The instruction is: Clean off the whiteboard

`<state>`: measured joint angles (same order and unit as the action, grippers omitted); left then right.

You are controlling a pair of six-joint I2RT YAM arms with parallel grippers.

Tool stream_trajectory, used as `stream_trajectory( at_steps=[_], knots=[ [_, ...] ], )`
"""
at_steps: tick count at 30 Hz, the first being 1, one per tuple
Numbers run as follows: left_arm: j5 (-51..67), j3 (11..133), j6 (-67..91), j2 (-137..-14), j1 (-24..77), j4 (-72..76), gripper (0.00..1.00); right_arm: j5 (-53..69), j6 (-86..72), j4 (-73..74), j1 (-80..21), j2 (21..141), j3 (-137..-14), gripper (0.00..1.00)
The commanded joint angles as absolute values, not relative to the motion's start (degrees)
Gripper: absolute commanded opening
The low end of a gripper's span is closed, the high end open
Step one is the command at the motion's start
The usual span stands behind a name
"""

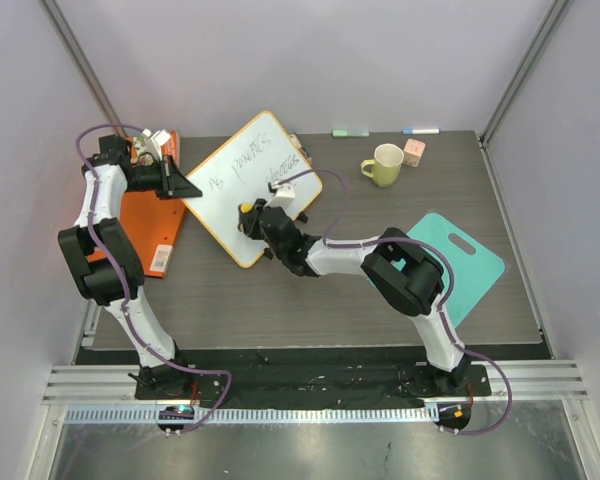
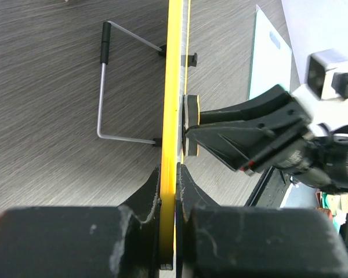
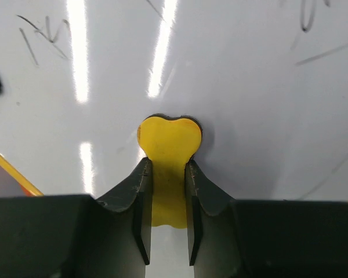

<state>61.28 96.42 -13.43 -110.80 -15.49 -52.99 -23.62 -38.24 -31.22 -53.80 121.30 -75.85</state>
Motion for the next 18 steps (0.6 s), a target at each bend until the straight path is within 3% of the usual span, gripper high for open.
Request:
stream_trajectory(
  at_steps=[1, 5, 18],
  knots=[
    [49.1, 96.3, -20.8, -109.3, -14.6, -52.9, 0.0, -20.7, -35.1, -26.2, -54.5, 123.7, -88.7, 0.01],
    [49.5, 96.2, -21.1, -109.1, -14.5, -53.3, 0.0, -21.3, -33.8, -21.7, -54.4, 127.7, -99.9, 0.01],
    [49.0, 96.3, -22.6, -107.1, -14.4, -55.5, 0.0, -23.3, -35.9, -15.0, -52.0, 139.7, -120.0, 0.01]
  ],
)
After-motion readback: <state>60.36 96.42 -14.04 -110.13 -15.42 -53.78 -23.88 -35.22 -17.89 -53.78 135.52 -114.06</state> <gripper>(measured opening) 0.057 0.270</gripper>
